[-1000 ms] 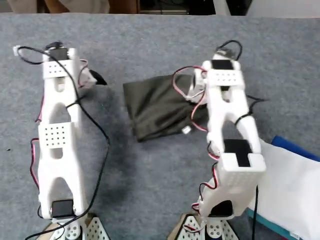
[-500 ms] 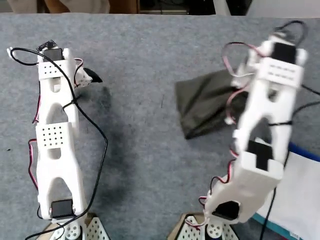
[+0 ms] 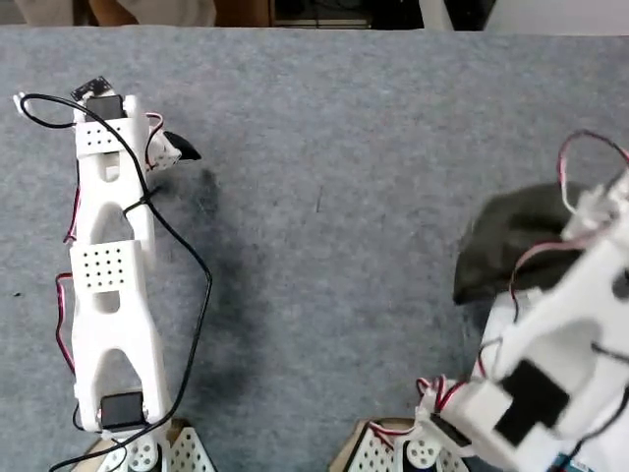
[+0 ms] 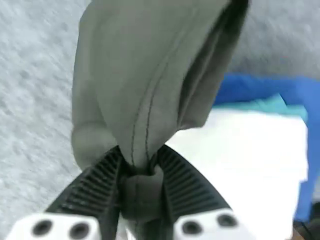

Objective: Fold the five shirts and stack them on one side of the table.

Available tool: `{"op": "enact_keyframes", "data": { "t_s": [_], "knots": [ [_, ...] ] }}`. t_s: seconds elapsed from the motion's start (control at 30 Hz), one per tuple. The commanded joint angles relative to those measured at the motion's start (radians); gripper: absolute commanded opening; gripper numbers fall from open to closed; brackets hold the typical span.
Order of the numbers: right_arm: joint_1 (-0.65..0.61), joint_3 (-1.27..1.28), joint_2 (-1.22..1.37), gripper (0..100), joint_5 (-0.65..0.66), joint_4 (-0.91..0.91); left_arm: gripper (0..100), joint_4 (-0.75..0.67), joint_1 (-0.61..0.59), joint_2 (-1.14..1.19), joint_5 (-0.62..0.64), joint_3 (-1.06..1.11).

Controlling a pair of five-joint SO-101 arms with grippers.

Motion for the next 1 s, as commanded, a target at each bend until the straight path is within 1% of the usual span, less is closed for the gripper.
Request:
{"op": "enact_keyframes", "data": {
  "t_s": [0.0, 0.2, 0.33, 0.5, 0.73, 0.8, 0.97],
  "knots": [
    [0.148, 0.085, -0.154, 0.4, 0.087, 0.017, 41, -0.009, -0.005, -0.016, 0.005, -0.043],
    [0.375, 0.124, -0.236, 0.4, 0.236, 0.017, 41, -0.009, -0.005, -0.016, 0.003, -0.043],
    [0.492, 0.124, -0.236, 0.5, 0.325, 0.017, 41, -0.009, -0.005, -0.015, 0.003, -0.043],
    [0.541, 0.124, -0.239, 0.6, 0.396, 0.017, 41, -0.009, -0.005, -0.015, 0.003, -0.043],
    [0.542, 0.125, -0.24, 1.7, 0.548, 0.017, 41, -0.008, -0.005, -0.015, 0.003, -0.043],
    [0.542, 0.125, -0.243, 7.3, 0.551, 0.018, 41, -0.009, -0.005, -0.015, 0.003, -0.043],
    [0.558, 0.117, -0.243, 33.1, 0.555, 0.018, 41, -0.009, -0.005, -0.015, 0.003, -0.043]
  ]
}}
